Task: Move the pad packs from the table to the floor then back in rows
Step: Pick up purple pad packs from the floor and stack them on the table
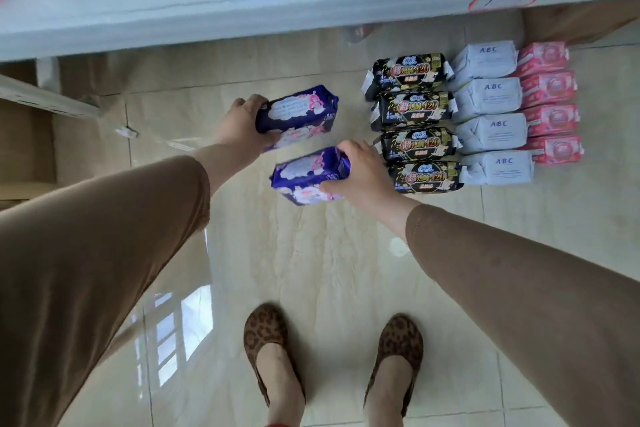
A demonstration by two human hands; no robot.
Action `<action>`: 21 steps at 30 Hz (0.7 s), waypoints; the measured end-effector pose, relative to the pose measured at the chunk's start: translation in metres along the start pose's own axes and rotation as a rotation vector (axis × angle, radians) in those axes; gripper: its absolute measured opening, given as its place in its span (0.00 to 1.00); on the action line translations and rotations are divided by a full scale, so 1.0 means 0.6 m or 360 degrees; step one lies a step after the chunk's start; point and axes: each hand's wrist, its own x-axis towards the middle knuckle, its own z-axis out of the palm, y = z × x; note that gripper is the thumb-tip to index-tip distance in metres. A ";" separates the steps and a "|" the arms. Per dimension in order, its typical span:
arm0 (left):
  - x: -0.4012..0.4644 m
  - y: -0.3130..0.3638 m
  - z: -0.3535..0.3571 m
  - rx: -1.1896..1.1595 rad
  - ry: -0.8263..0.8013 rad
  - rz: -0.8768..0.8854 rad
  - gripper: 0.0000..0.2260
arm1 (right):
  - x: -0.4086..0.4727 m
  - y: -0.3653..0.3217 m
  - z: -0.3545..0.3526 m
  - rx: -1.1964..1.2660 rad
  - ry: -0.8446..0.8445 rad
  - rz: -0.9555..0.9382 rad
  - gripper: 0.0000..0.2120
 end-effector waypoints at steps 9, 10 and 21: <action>-0.278 0.195 -0.318 -0.0061 0.0060 0.0060 0.26 | -0.263 -0.235 -0.329 0.0594 -0.0165 -0.0006 0.28; -0.307 0.225 -0.363 -0.0073 0.0089 0.0077 0.27 | -0.290 -0.270 -0.374 0.0626 -0.0163 -0.0026 0.29; -0.506 0.489 -0.786 -0.0175 0.0438 0.0309 0.21 | -0.493 -0.609 -0.743 0.0884 -0.0108 -0.0307 0.27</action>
